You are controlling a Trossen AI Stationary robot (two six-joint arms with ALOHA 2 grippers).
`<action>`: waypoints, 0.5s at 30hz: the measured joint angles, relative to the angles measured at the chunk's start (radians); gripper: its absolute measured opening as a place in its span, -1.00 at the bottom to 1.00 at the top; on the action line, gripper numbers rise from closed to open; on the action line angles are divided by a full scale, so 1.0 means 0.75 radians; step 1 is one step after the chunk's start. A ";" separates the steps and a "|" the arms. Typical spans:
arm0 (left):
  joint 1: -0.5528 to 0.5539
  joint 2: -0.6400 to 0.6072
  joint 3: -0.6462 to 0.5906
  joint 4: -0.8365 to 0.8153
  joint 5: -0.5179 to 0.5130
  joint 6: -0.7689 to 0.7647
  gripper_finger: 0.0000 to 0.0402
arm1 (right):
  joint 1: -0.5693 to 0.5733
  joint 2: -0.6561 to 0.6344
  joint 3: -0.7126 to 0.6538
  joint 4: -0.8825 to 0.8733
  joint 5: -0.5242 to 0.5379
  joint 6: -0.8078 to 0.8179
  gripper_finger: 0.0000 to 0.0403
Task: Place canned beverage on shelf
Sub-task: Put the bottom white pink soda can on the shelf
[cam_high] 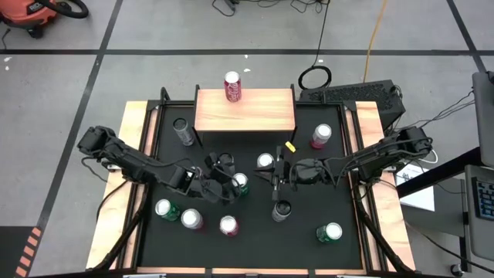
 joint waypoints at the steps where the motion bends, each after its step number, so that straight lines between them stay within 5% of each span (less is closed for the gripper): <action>1: -0.006 -0.008 0.000 0.001 0.002 0.020 0.90 | 0.000 0.000 0.000 0.000 0.000 -0.002 -0.84; 15: -0.107 -0.250 0.030 -0.078 -0.056 0.167 0.90 | 0.000 -0.001 0.001 -0.053 -0.002 -0.058 -0.84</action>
